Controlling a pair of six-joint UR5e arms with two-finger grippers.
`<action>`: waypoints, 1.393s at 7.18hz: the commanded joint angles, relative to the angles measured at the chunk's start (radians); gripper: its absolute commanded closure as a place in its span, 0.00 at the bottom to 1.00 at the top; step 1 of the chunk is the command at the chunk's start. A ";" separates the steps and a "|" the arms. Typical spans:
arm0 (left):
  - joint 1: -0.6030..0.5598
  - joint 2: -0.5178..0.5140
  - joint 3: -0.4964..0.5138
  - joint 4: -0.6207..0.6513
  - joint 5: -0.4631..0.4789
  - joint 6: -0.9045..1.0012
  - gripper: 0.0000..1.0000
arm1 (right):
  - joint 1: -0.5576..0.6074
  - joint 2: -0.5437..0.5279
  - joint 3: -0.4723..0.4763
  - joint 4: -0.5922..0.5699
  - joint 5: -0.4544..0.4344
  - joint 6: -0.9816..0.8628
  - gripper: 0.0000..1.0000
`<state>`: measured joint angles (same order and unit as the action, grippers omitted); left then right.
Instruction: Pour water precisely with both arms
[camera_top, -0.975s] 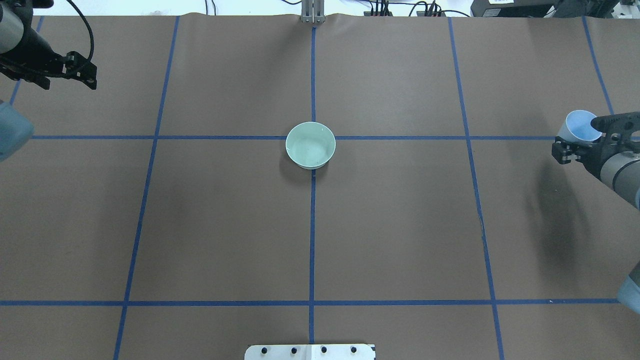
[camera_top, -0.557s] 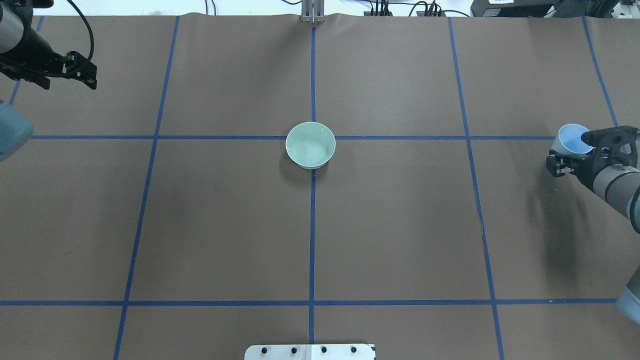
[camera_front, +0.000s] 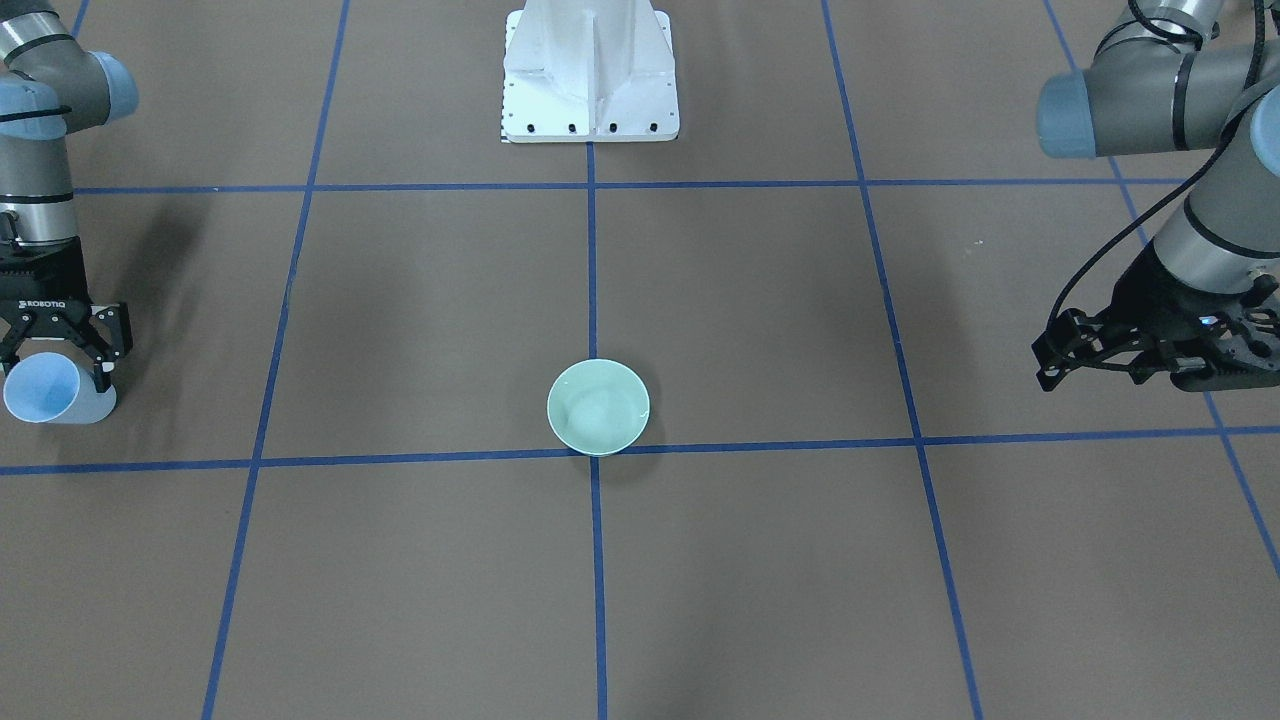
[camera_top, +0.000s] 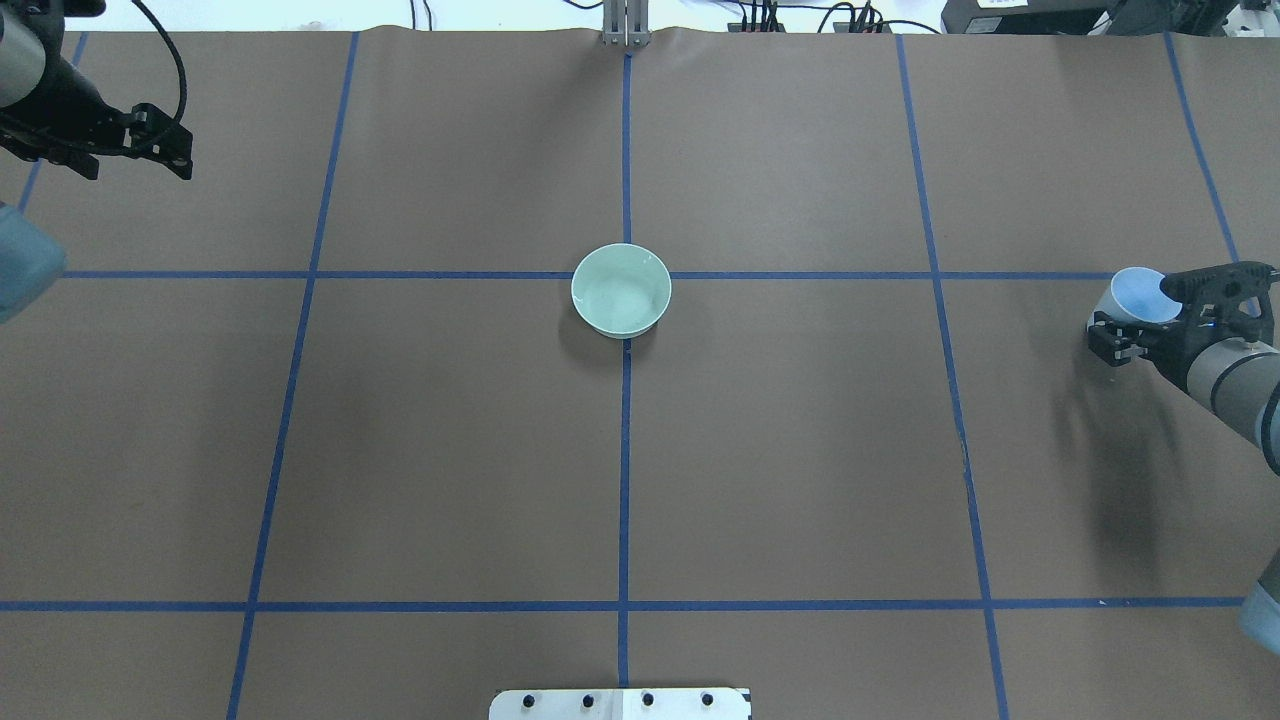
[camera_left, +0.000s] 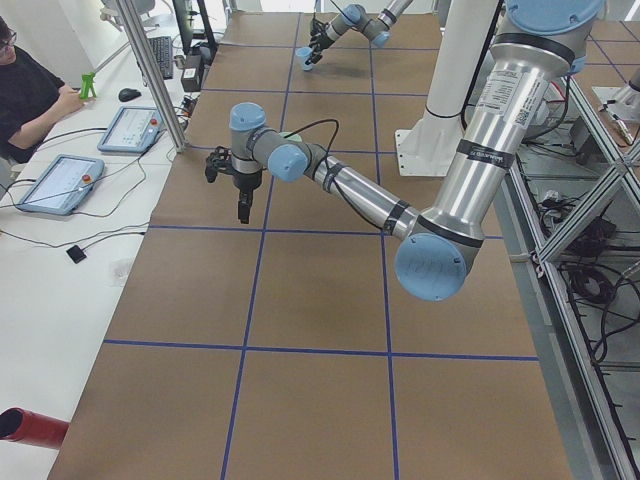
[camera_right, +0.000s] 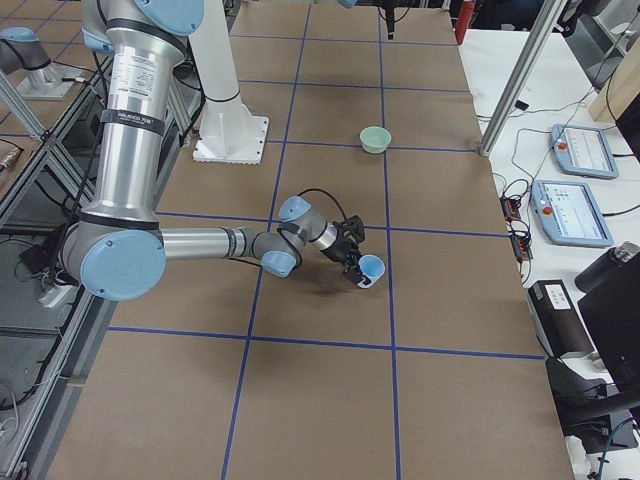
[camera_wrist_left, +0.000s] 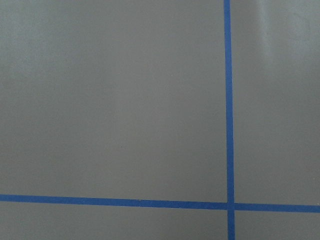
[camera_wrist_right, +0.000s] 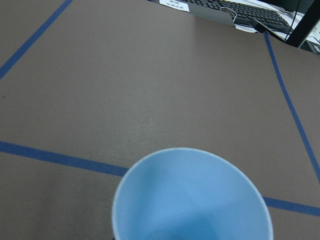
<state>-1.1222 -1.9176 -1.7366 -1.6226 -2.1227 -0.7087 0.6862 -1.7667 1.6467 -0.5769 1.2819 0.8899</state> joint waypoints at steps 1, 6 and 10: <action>0.001 0.000 -0.006 0.001 0.000 0.000 0.00 | 0.001 -0.035 0.068 0.002 0.023 0.003 0.00; 0.002 -0.004 -0.014 0.001 -0.002 -0.029 0.00 | 0.200 -0.108 0.217 -0.017 0.337 -0.077 0.00; 0.092 -0.193 0.017 0.004 -0.111 -0.318 0.00 | 0.591 0.111 0.202 -0.454 0.793 -0.466 0.00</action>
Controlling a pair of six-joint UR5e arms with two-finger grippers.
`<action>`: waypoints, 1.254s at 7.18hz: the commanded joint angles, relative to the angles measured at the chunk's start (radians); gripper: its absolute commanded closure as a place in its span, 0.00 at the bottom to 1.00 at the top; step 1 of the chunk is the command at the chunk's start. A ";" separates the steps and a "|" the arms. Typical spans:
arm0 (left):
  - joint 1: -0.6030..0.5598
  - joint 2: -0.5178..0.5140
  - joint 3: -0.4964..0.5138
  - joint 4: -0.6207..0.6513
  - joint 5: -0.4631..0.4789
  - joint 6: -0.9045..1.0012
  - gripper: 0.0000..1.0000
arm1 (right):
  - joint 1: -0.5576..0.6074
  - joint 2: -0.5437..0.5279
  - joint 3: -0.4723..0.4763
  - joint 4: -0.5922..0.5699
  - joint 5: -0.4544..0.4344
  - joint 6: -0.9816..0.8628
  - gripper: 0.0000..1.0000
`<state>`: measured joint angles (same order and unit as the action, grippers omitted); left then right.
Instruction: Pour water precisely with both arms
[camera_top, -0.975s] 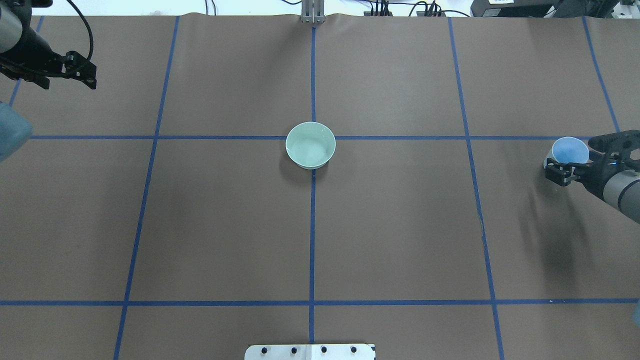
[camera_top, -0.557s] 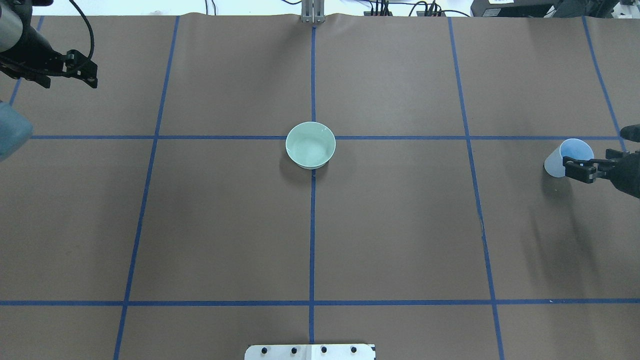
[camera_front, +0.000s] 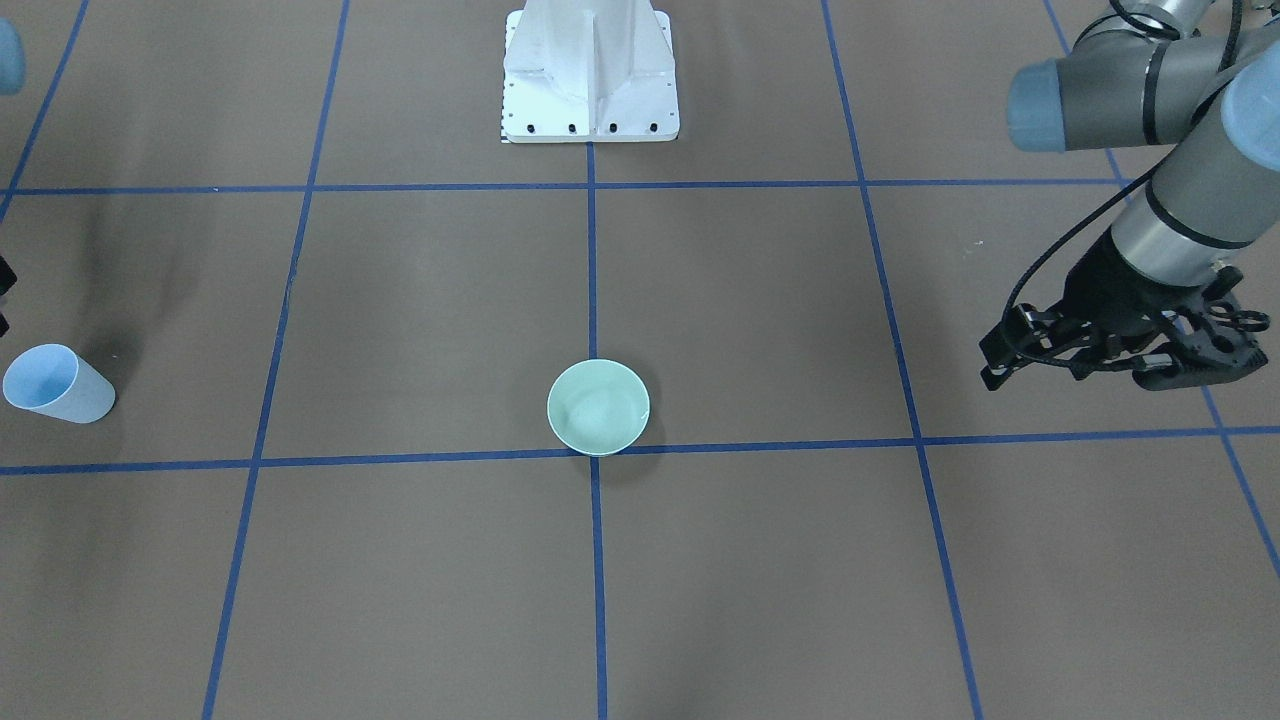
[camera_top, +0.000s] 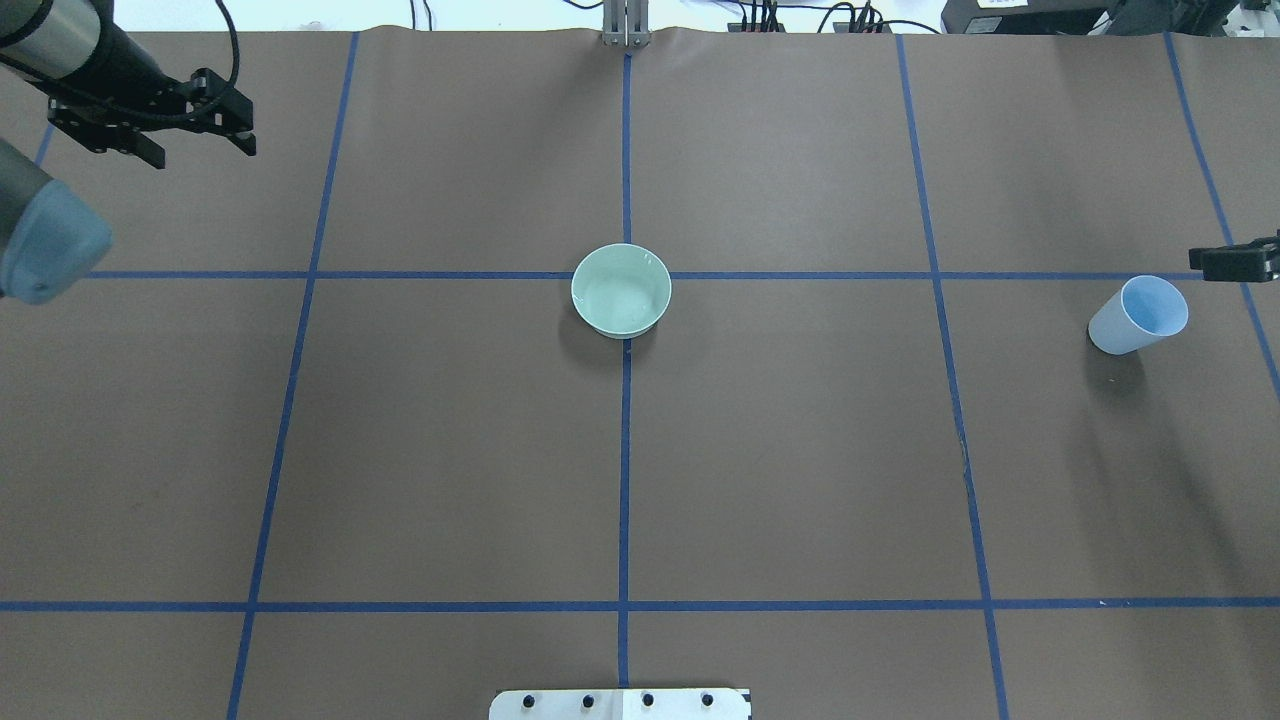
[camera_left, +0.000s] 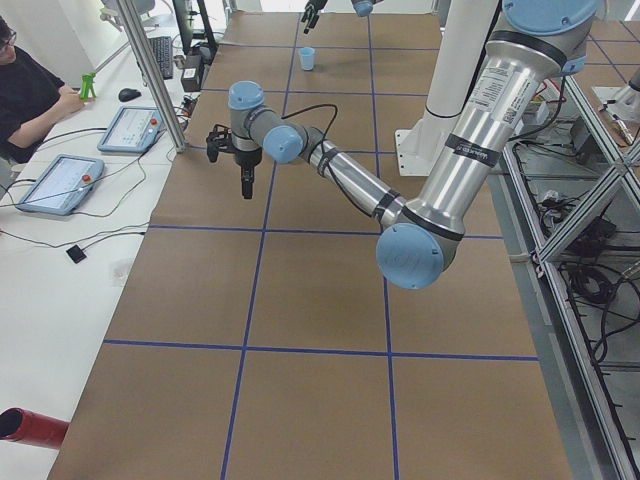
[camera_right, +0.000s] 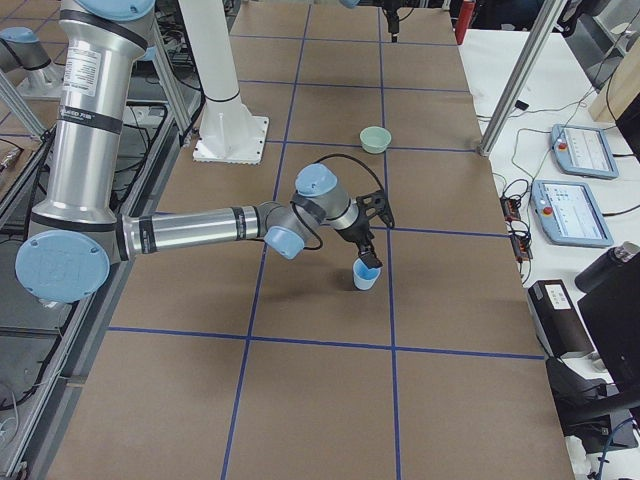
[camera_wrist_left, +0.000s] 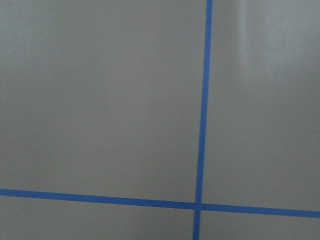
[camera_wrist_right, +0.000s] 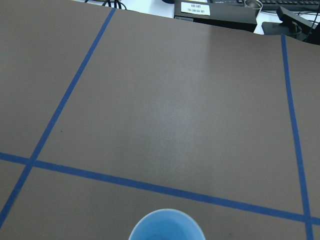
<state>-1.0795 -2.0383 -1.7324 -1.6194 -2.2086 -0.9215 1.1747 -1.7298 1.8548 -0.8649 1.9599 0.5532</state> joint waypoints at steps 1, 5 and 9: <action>0.115 -0.130 0.040 0.000 -0.025 -0.191 0.00 | 0.156 0.134 -0.008 -0.325 0.182 -0.232 0.00; 0.352 -0.356 0.251 -0.031 0.033 -0.450 0.00 | 0.234 0.227 -0.139 -0.678 0.309 -0.567 0.00; 0.412 -0.364 0.454 -0.306 0.093 -0.502 0.00 | 0.234 0.197 -0.163 -0.669 0.309 -0.566 0.00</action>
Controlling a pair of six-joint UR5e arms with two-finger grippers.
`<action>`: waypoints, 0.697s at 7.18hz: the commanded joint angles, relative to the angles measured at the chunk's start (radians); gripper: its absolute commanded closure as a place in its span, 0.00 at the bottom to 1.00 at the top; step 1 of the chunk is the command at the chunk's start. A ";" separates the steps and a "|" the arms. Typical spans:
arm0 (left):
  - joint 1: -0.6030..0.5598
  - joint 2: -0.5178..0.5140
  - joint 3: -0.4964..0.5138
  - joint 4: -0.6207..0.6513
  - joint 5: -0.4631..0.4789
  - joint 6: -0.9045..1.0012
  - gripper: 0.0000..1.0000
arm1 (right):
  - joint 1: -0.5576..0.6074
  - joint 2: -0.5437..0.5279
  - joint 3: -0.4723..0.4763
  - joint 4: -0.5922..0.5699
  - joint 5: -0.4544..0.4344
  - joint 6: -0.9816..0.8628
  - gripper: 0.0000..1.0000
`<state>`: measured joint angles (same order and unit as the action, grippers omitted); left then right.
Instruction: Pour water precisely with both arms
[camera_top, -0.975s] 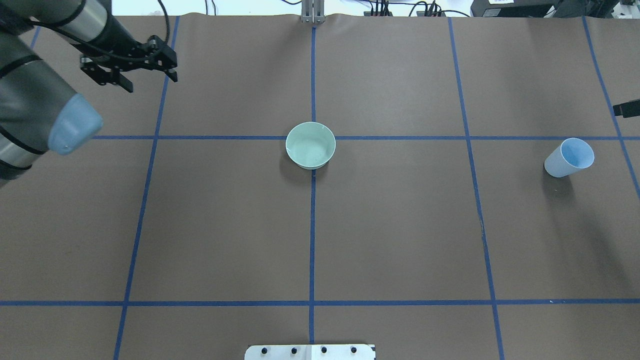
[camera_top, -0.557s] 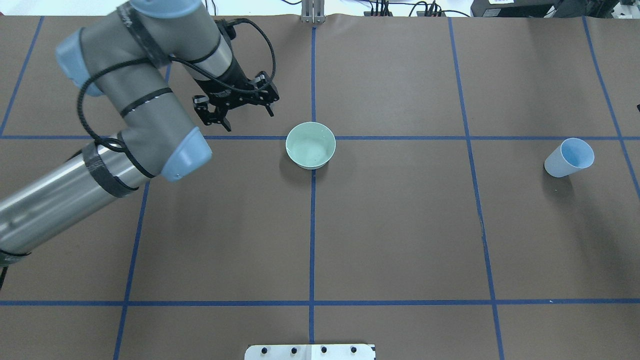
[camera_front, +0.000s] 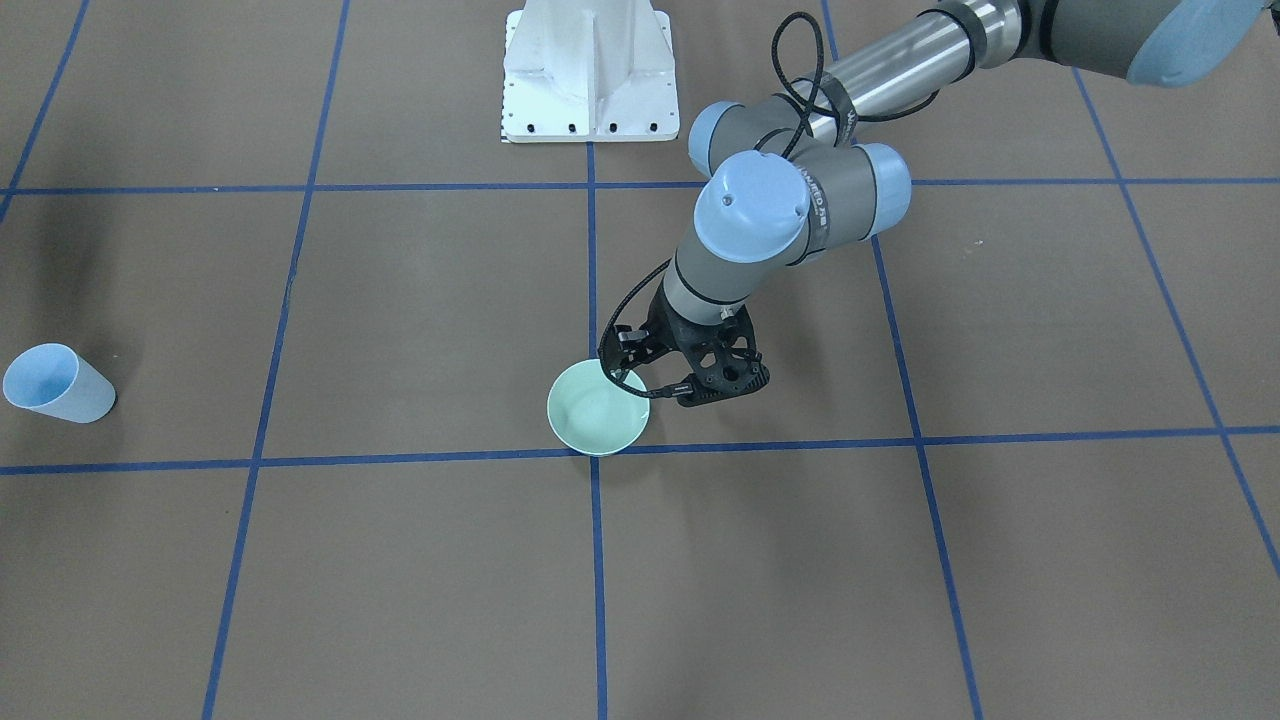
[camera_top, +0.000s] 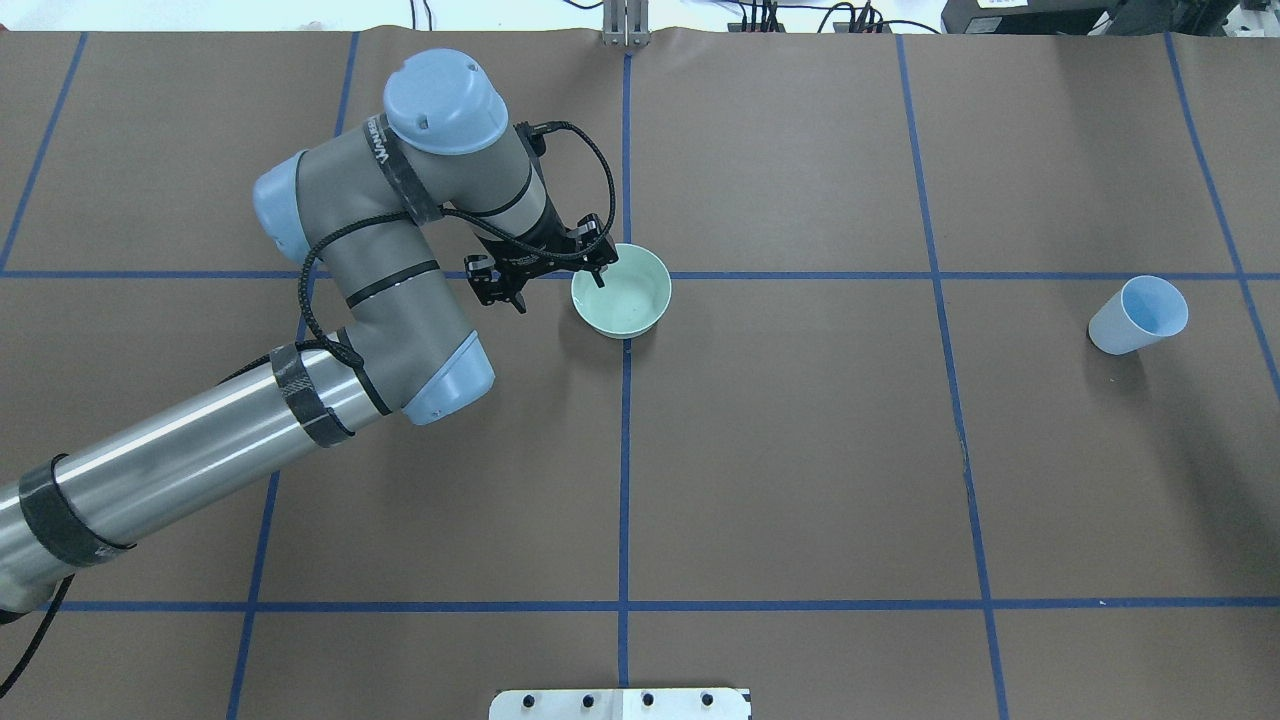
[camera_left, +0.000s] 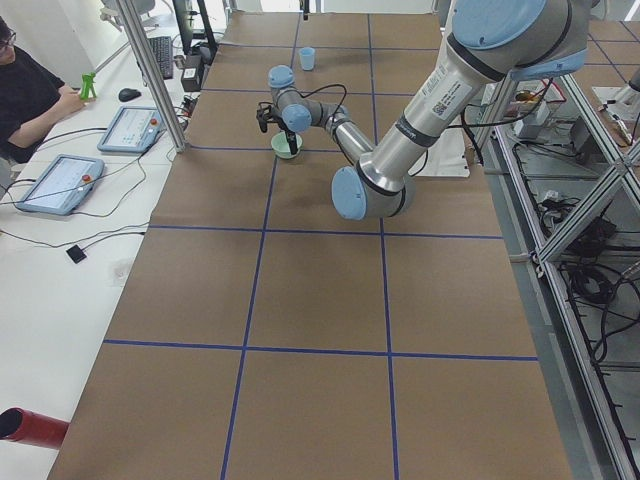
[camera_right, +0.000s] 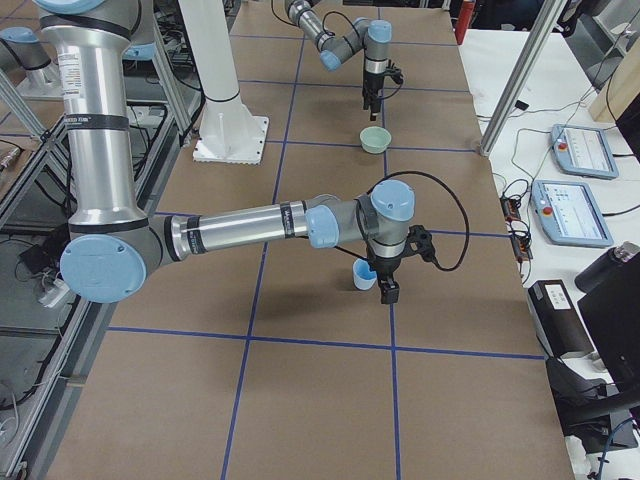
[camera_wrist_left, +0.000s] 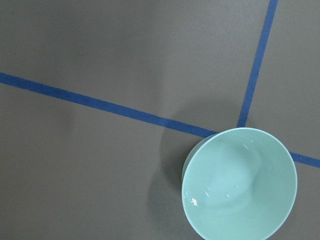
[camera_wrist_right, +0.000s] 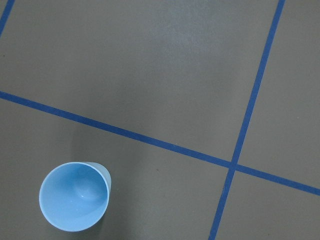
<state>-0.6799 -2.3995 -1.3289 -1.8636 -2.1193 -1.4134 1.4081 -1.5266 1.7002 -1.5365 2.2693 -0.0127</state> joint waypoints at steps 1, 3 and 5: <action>0.014 -0.010 0.072 -0.066 0.005 -0.009 0.00 | 0.000 -0.007 -0.014 0.002 0.001 0.000 0.00; 0.032 -0.033 0.111 -0.097 0.069 -0.009 0.05 | 0.000 -0.006 -0.022 0.002 0.001 0.005 0.00; 0.036 -0.038 0.134 -0.097 0.075 -0.009 0.41 | 0.000 -0.006 -0.022 0.002 0.003 0.008 0.00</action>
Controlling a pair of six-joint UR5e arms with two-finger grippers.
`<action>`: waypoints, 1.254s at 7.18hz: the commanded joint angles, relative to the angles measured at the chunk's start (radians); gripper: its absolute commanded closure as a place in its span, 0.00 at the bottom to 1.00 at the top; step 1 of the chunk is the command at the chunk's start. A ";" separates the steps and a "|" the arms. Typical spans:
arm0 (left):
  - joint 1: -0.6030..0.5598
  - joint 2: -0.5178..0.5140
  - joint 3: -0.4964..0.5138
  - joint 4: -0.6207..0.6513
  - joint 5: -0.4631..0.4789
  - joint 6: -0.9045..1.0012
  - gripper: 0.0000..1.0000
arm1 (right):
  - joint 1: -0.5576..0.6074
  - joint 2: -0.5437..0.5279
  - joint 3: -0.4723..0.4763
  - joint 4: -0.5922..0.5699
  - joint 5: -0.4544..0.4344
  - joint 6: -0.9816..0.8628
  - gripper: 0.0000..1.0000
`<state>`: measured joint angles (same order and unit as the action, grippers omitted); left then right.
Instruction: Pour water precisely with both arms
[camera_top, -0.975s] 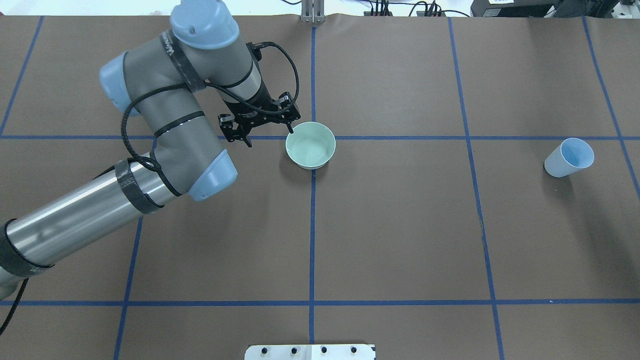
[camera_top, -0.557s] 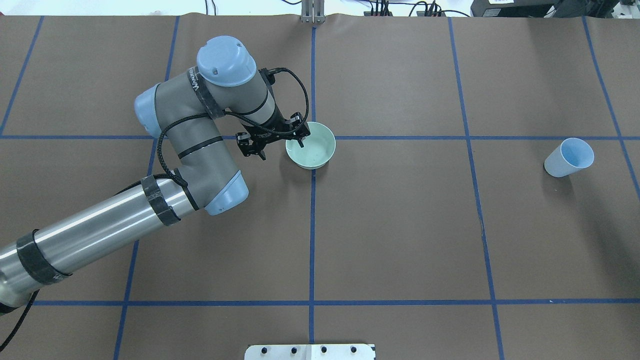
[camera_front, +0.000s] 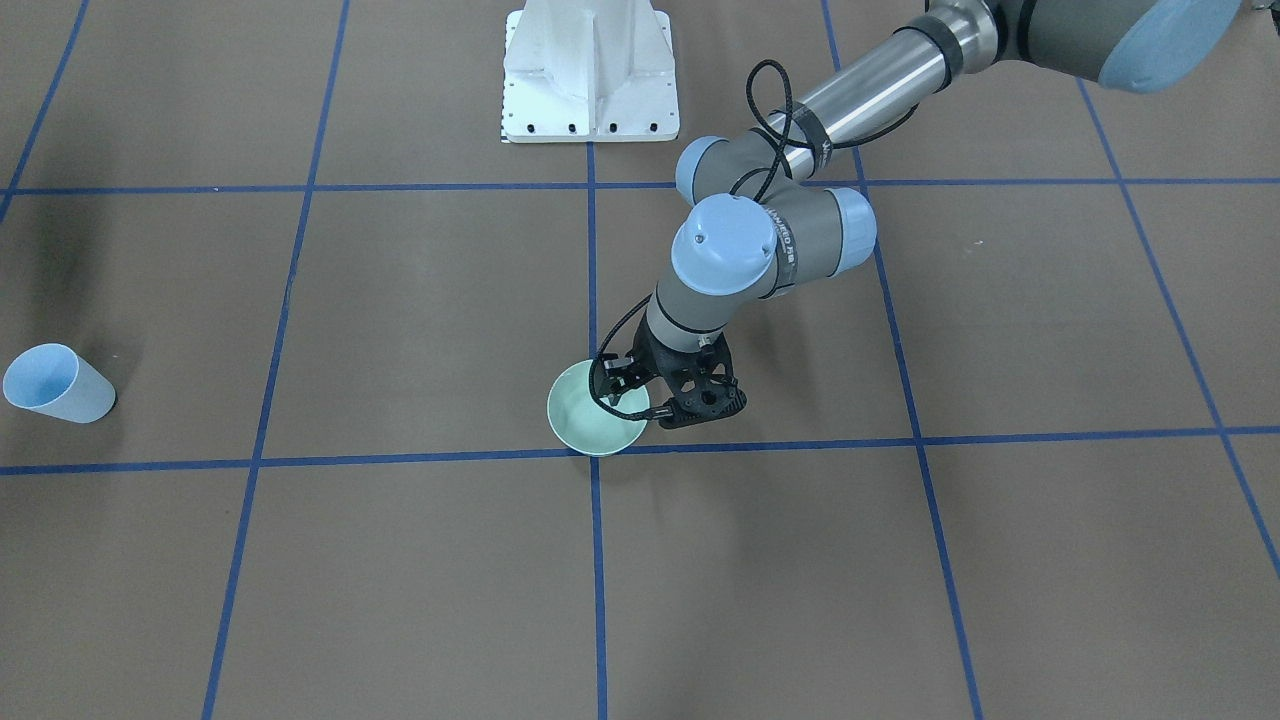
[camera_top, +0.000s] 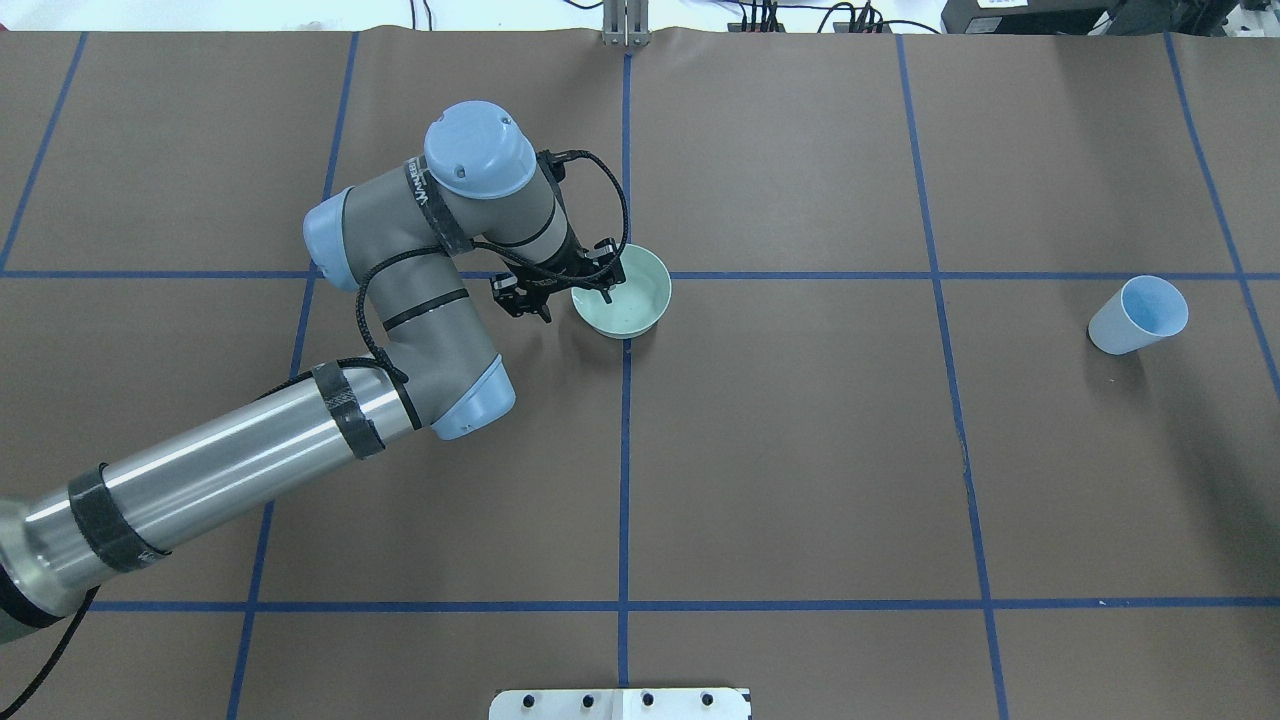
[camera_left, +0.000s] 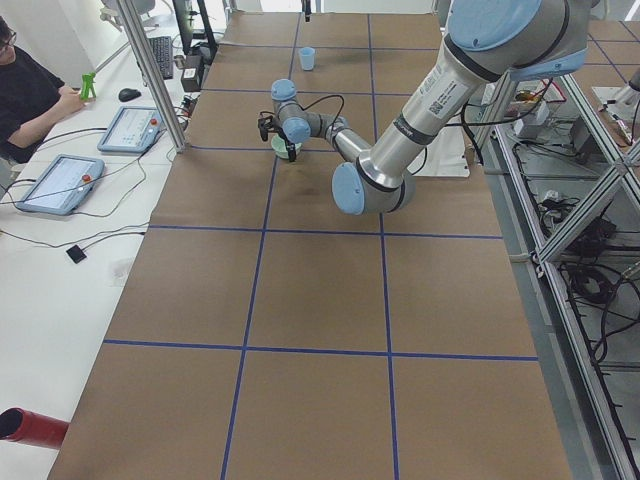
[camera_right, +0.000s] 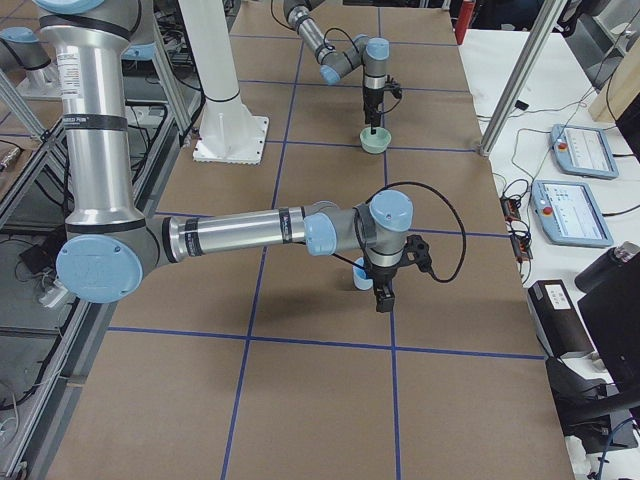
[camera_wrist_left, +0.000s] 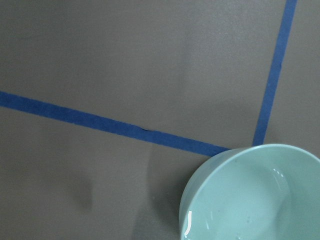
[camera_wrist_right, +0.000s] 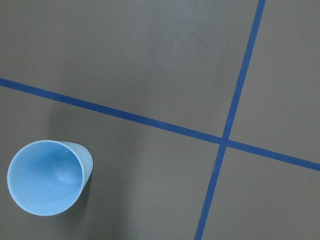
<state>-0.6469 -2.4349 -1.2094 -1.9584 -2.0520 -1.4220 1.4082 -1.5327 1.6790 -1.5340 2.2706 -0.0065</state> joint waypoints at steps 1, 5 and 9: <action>0.003 -0.003 0.020 -0.002 0.007 0.000 0.48 | 0.000 0.000 -0.001 0.000 0.000 0.003 0.00; 0.009 -0.030 0.013 0.001 0.007 -0.038 1.00 | 0.000 0.002 -0.005 0.000 0.003 0.005 0.00; -0.126 0.027 -0.109 0.033 -0.095 -0.020 1.00 | 0.002 -0.003 -0.002 0.002 0.044 0.000 0.00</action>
<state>-0.7110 -2.4560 -1.2588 -1.9339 -2.0890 -1.4524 1.4086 -1.5331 1.6758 -1.5337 2.2860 -0.0052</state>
